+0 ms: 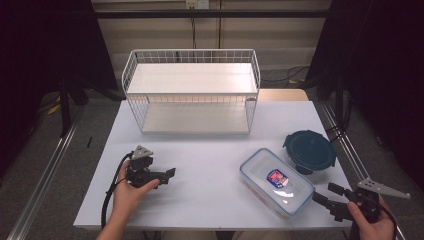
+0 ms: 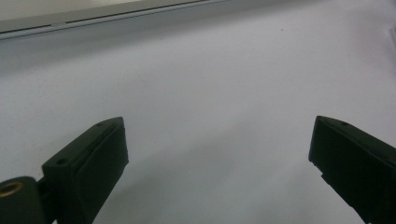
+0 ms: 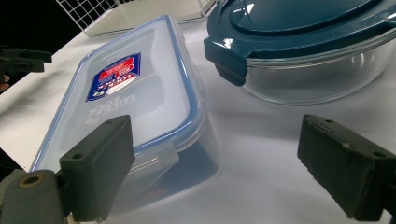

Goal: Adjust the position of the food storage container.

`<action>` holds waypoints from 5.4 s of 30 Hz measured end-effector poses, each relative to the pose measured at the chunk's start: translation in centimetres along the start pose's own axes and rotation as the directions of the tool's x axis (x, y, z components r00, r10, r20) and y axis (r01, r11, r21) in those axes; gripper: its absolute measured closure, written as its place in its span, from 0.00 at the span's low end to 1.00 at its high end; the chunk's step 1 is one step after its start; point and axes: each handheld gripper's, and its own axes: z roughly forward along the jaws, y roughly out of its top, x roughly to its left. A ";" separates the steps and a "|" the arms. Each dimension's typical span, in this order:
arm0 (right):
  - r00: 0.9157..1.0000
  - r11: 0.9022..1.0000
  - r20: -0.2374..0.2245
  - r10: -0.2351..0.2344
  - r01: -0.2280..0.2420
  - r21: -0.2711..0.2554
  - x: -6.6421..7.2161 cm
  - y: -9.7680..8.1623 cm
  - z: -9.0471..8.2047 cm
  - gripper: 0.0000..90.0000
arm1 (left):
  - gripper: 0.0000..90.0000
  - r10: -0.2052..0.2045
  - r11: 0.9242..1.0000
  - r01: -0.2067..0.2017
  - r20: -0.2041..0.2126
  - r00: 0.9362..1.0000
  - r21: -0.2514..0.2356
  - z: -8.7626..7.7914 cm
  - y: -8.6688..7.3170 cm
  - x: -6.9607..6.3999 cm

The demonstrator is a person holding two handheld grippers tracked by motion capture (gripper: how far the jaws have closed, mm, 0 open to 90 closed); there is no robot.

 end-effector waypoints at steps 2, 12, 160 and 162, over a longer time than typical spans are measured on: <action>1.000 1.000 -0.002 -0.004 0.004 -0.005 -0.1 0.1 0.1 0.11 | 0.05 0.011 1.000 -0.011 0.004 1.000 0.010 -0.1 0.0 0.1; 1.000 1.000 -0.017 0.013 -0.013 -0.006 -0.1 0.0 0.2 0.11 | 0.05 -0.005 1.000 0.005 0.003 1.000 0.001 -0.1 0.0 0.0; 0.983 0.978 -0.051 0.177 -0.171 0.116 1.7 -0.9 0.2 1.00 | 0.06 -0.056 0.998 0.056 -0.014 0.998 -0.039 0.1 0.5 0.1; 0.984 0.979 -0.052 0.171 -0.165 0.116 1.7 -0.8 0.4 1.00 | 0.06 -0.063 0.997 0.063 -0.009 0.998 -0.041 0.1 0.4 0.1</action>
